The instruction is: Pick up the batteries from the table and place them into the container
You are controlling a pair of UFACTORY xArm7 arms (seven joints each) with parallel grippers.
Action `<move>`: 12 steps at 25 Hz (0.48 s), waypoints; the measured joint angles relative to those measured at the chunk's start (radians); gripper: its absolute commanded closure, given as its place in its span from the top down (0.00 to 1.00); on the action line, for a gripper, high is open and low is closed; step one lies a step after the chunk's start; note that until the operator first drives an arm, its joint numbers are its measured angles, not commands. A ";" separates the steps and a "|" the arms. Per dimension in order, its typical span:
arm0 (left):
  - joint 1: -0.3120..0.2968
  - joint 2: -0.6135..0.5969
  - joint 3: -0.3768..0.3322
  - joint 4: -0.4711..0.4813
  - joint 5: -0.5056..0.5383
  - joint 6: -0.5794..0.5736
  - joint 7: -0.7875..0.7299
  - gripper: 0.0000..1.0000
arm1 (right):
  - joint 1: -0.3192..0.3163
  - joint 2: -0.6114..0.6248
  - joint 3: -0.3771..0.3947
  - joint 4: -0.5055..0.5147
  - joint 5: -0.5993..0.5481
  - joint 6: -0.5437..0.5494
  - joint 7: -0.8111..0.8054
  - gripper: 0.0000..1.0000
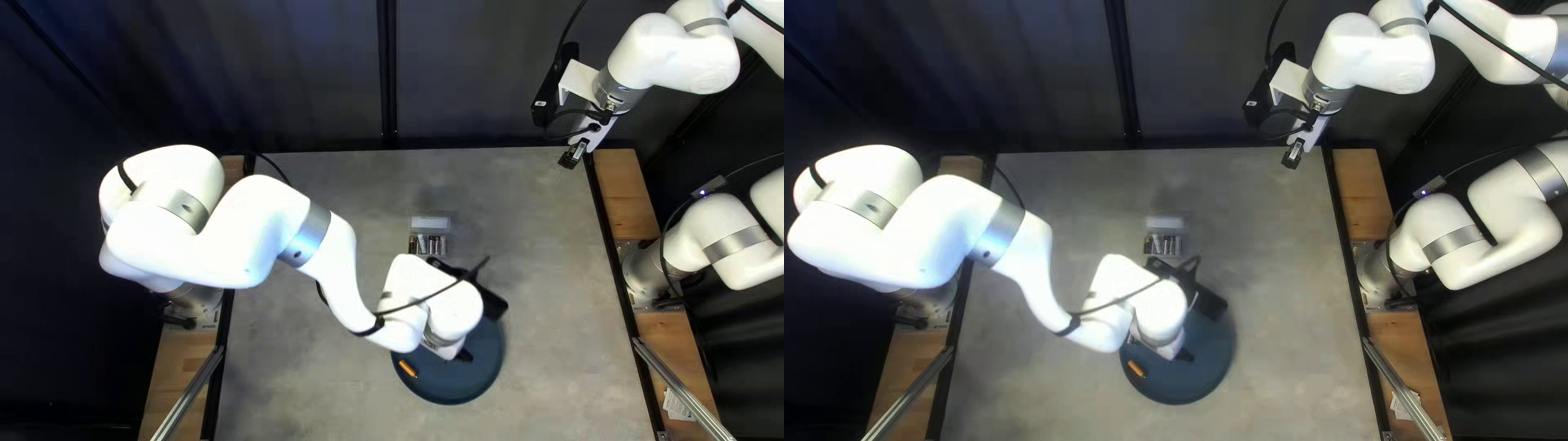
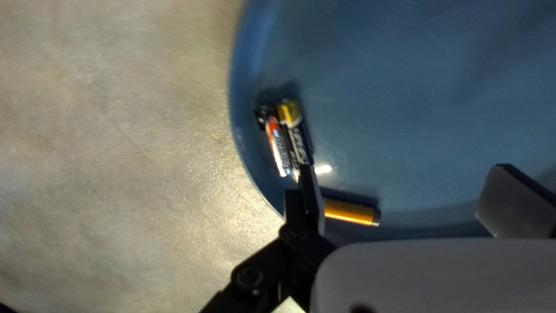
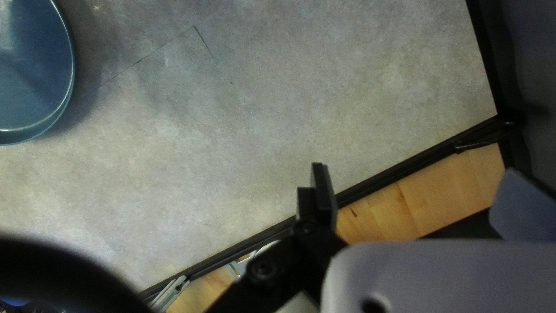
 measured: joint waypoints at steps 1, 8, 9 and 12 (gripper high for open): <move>0.007 0.003 -0.009 0.006 -0.004 0.003 0.038 1.00 | 0.000 0.000 0.000 0.000 0.000 0.000 0.000 1.00; 0.047 0.000 -0.049 -0.038 -0.036 -0.059 0.160 1.00 | 0.000 0.000 0.000 0.000 0.000 0.000 0.000 1.00; 0.046 -0.007 -0.048 -0.054 -0.035 -0.078 0.152 1.00 | 0.000 0.000 0.000 0.000 0.000 0.000 0.000 1.00; 0.017 -0.019 -0.037 -0.087 -0.016 -0.128 0.083 1.00 | 0.000 0.000 0.000 0.000 0.000 0.000 0.000 1.00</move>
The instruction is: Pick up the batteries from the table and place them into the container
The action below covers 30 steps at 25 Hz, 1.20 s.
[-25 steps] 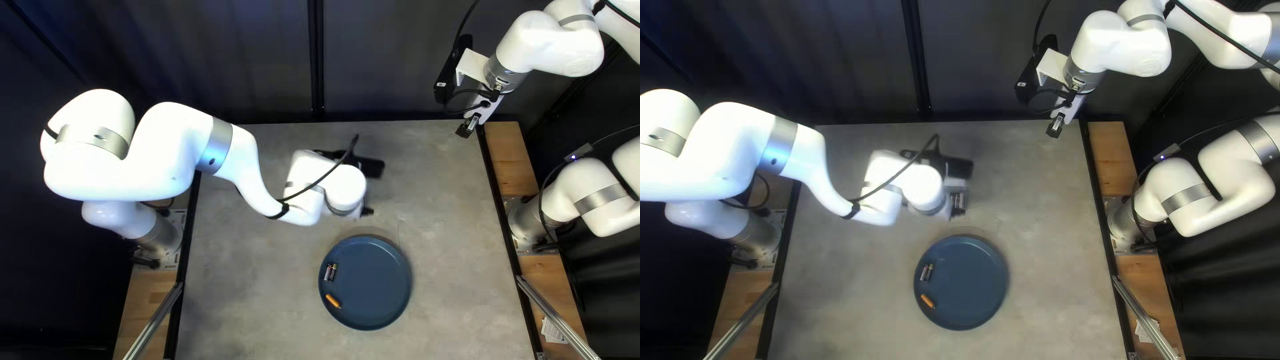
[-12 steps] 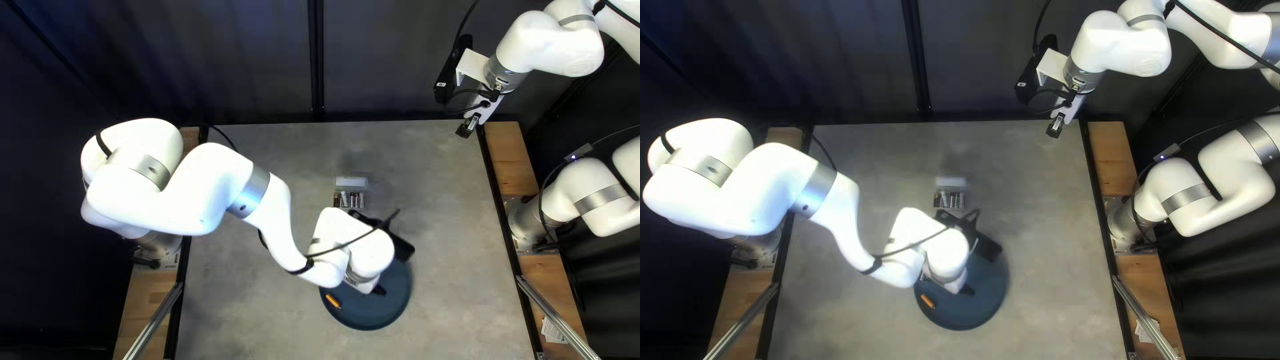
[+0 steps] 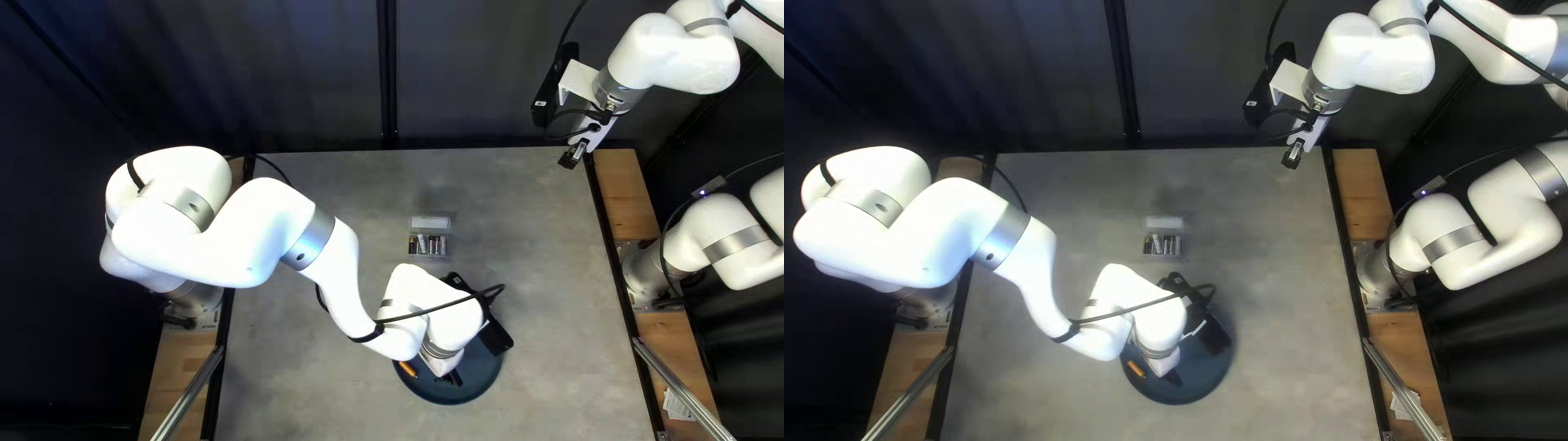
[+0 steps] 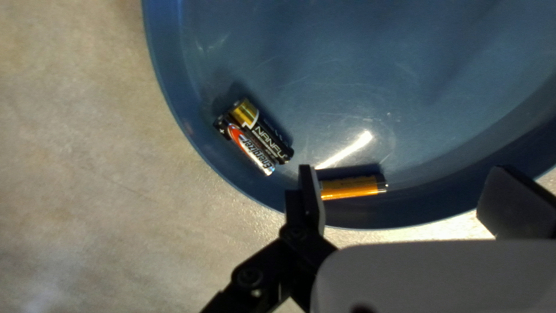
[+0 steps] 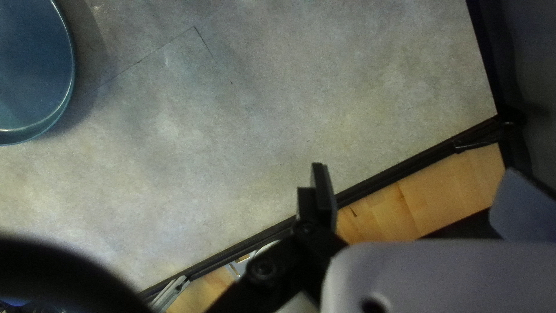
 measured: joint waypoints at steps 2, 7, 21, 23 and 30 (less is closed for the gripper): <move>-0.023 0.006 0.009 0.004 0.014 -0.009 -0.042 1.00 | 0.000 0.000 0.000 0.000 0.000 0.000 0.000 1.00; -0.029 0.020 0.017 0.014 0.025 0.007 -0.046 1.00 | 0.000 0.000 0.000 0.000 0.000 0.000 0.000 1.00; 0.096 0.010 -0.059 0.018 -0.014 0.123 0.369 1.00 | 0.000 0.000 0.000 0.000 0.000 0.000 0.000 1.00; 0.097 -0.005 -0.051 0.005 -0.007 0.121 0.353 1.00 | 0.000 0.000 0.000 0.000 0.000 0.000 0.000 1.00; 0.096 -0.017 -0.038 -0.054 0.030 0.051 0.364 1.00 | 0.000 0.000 0.000 0.000 0.000 0.000 0.000 1.00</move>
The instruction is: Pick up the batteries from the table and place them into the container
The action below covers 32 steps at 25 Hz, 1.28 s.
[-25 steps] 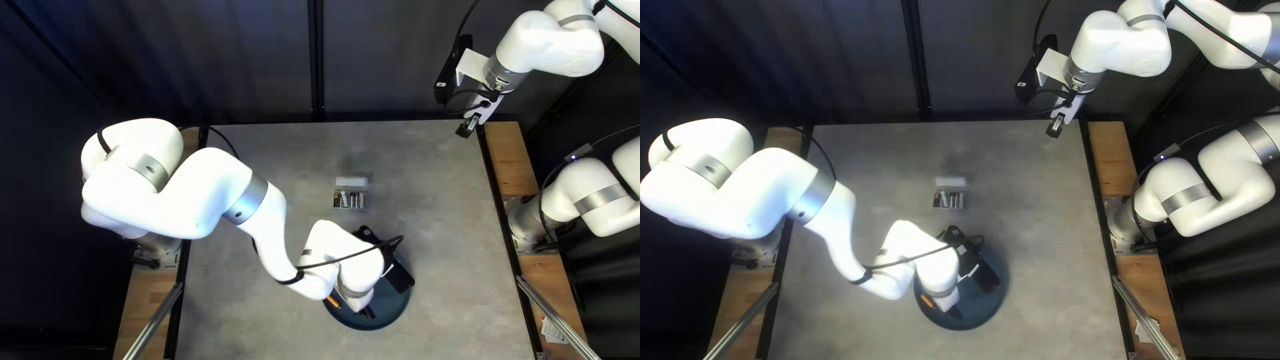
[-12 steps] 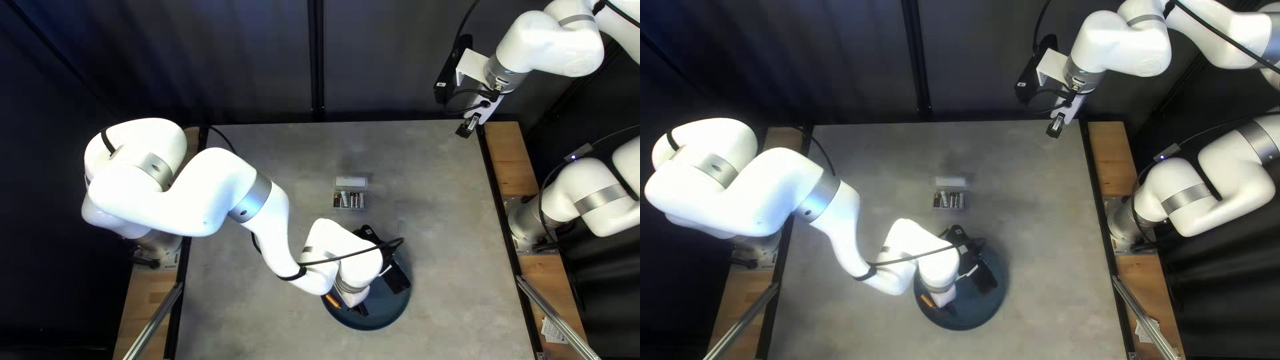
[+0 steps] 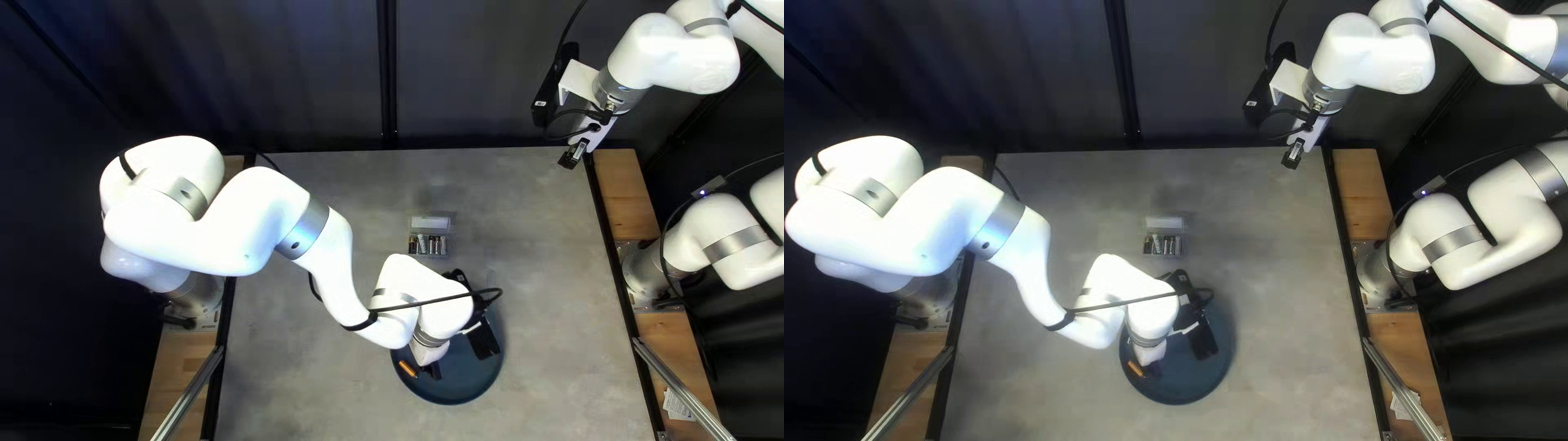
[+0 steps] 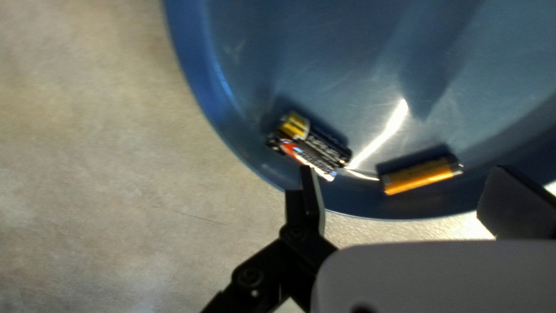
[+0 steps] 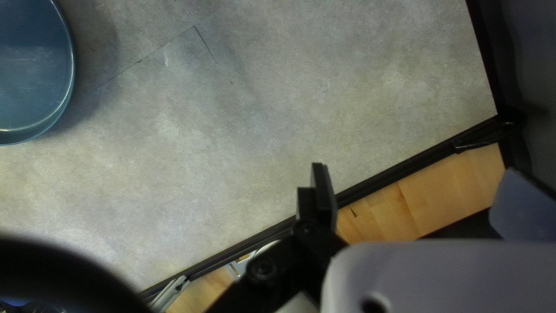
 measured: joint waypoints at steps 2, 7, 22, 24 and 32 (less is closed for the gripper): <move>0.003 0.022 -0.003 0.021 0.006 -0.001 0.034 1.00 | 0.000 0.000 0.000 0.000 0.000 0.000 0.000 1.00; 0.013 0.021 -0.025 0.027 0.023 0.015 0.146 1.00 | 0.000 0.000 0.000 0.000 0.000 0.000 0.000 1.00; 0.016 0.000 -0.034 0.037 0.026 0.043 0.163 1.00 | 0.000 0.000 0.000 0.000 0.000 0.000 0.000 1.00; 0.019 -0.023 -0.036 0.026 0.040 0.055 0.200 1.00 | 0.000 0.000 0.000 0.000 0.000 0.000 0.000 1.00; 0.061 -0.033 -0.068 -0.022 0.094 0.058 0.489 1.00 | 0.000 0.000 0.000 0.000 0.000 0.000 0.000 1.00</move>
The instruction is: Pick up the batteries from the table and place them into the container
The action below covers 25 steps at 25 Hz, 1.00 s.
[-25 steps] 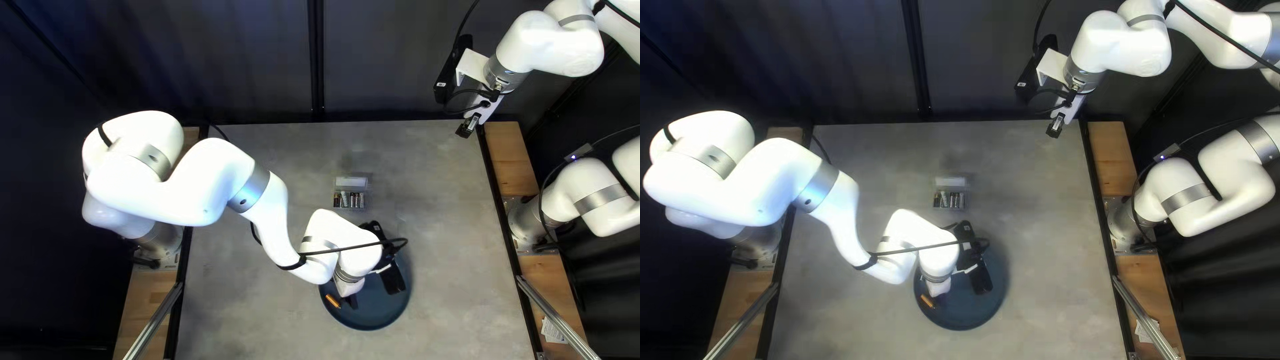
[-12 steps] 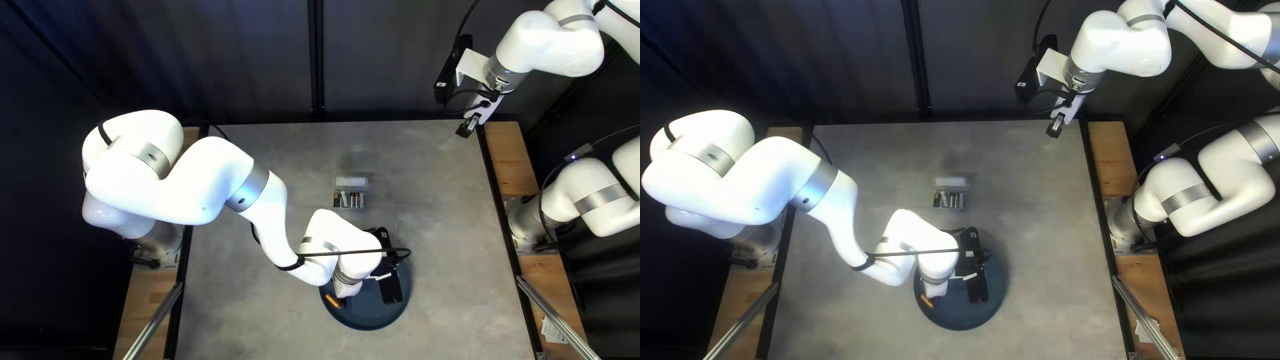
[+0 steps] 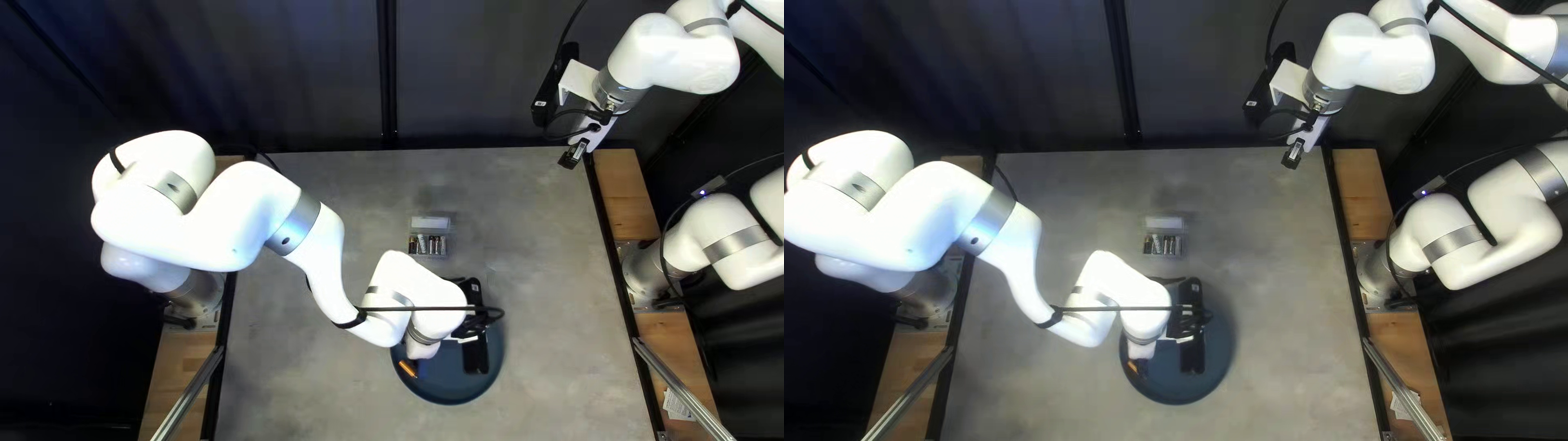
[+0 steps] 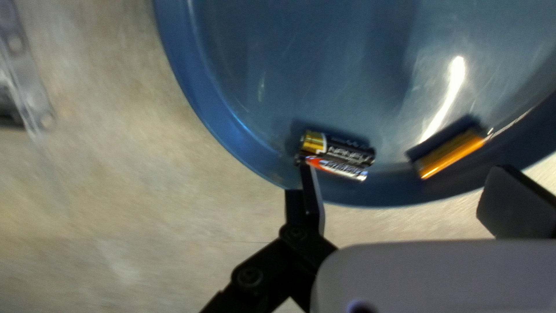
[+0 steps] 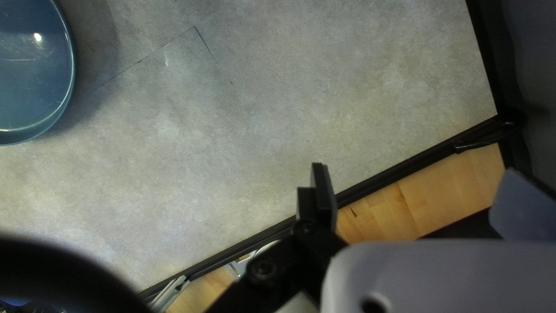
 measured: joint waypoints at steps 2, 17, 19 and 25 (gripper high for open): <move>0.012 -0.002 -0.004 -0.024 0.009 -0.028 0.044 1.00 | 0.000 0.000 0.000 0.000 0.000 0.000 0.000 1.00; -0.023 -0.030 0.013 -0.118 0.116 -0.198 0.009 1.00 | 0.000 0.000 0.000 0.000 0.000 0.000 0.000 1.00; -0.022 -0.015 0.017 -0.106 0.123 -0.204 0.019 1.00 | 0.000 0.000 0.000 0.000 0.000 0.000 0.000 1.00; -0.012 -0.009 0.021 -0.114 0.130 -0.227 0.034 1.00 | 0.000 0.000 0.000 0.000 0.000 0.000 0.000 1.00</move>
